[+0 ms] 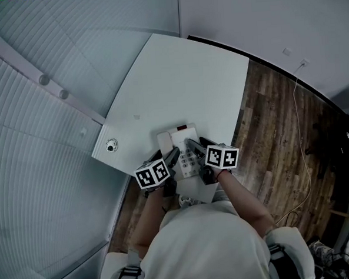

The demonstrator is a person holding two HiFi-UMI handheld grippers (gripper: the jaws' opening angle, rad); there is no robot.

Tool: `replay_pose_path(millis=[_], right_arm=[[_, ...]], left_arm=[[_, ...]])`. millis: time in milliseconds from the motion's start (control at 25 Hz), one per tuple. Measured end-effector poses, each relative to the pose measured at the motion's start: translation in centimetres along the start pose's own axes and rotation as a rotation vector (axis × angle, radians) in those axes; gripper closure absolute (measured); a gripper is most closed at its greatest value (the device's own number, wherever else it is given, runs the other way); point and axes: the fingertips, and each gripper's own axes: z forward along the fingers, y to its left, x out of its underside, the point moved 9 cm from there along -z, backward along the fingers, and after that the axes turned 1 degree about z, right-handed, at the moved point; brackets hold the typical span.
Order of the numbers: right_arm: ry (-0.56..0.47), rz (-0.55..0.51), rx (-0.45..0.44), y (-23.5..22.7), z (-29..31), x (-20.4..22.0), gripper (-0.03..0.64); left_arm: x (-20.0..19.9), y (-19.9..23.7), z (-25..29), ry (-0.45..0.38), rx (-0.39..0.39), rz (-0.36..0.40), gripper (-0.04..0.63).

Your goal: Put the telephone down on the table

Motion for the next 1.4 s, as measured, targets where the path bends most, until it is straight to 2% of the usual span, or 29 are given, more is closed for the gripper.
replay_pose_path(millis=[120,440,560,680,960,1400], right_arm=[[-0.033,-0.034,0.033,0.3,-1.0,0.1,0.357],[-0.1,-0.04,0.053,1.5,-3.3,1.2,0.403],[-0.121,-0.032,0.054,2.0,-4.2,1.8,0.426],[-0.136,-0.031,0.054,2.6,-5.1,2.5,0.449],[-0.162,-0.059,0.038,4.9,-6.2,4.6,0.512],[-0.163,-0.068,0.007,8.0,-8.7,7.9,0.551]], left_arm=[[0.3,0.0,-0.6,-0.016,0.003,-0.015,0.242],[0.7,0.2,-2.4,-0.048,0.013,-0.027,0.295],[0.9,0.0,-3.3,-0.057,0.013,-0.008,0.339],[1.3,-0.8,-4.1,-0.062,0.036,0.005,0.423],[2.8,-0.3,-6.5,-0.062,0.012,0.029,0.512],[5.5,-0.4,-10.2,-0.026,0.029,0.048,0.545]])
